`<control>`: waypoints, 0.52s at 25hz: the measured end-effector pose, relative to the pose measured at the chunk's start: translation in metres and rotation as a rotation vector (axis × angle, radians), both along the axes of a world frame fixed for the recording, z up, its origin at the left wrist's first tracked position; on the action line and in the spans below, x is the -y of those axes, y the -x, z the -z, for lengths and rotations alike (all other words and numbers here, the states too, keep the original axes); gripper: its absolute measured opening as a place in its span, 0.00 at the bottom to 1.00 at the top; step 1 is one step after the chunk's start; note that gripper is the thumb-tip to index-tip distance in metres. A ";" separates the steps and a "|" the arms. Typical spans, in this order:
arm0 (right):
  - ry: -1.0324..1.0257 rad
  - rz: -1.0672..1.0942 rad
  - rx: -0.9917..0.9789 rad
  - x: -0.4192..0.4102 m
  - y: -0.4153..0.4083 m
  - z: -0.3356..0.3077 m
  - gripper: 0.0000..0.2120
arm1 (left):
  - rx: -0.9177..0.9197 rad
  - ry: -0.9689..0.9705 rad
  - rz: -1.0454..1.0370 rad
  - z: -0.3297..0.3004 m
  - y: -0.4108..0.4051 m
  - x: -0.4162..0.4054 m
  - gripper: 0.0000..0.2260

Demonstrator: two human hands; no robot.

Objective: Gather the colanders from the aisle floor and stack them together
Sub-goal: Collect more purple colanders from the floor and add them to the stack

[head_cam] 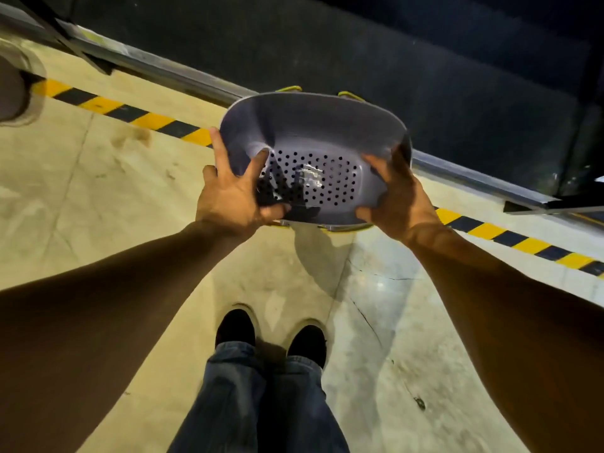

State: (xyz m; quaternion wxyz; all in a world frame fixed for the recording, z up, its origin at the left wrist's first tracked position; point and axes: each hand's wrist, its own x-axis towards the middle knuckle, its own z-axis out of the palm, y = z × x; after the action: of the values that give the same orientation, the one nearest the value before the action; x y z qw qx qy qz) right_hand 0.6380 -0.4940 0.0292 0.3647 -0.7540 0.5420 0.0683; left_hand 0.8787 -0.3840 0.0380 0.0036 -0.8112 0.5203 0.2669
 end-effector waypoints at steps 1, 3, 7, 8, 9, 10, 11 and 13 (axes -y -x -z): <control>-0.014 -0.001 0.002 -0.002 -0.002 -0.002 0.44 | 0.017 -0.005 0.009 -0.001 -0.002 -0.001 0.42; -0.060 -0.029 -0.017 -0.010 -0.001 -0.013 0.42 | 0.079 -0.032 0.044 -0.006 -0.004 0.003 0.42; 0.140 -0.114 -0.147 -0.030 -0.022 -0.101 0.38 | 0.151 -0.004 0.163 -0.070 -0.004 0.013 0.41; 0.181 -0.137 -0.083 -0.035 -0.031 -0.138 0.37 | 0.144 0.014 0.188 -0.101 -0.005 0.012 0.41; 0.221 -0.145 -0.041 -0.036 -0.038 -0.182 0.36 | 0.154 0.034 0.202 -0.139 -0.008 0.013 0.39; 0.247 -0.147 -0.033 -0.035 -0.046 -0.226 0.35 | 0.177 0.050 0.201 -0.177 -0.011 0.014 0.38; 0.277 -0.155 -0.036 -0.033 -0.052 -0.269 0.34 | 0.206 0.072 0.184 -0.216 -0.016 0.013 0.37; 0.364 -0.189 -0.045 -0.029 -0.062 -0.371 0.33 | 0.254 0.124 0.123 -0.317 -0.031 0.006 0.35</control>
State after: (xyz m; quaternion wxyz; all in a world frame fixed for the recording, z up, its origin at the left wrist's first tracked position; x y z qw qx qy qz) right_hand 0.6998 -0.4655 0.4006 0.2020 -0.8532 0.4804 0.0199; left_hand 0.9095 -0.3897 0.3553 0.0356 -0.8038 0.5797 0.1285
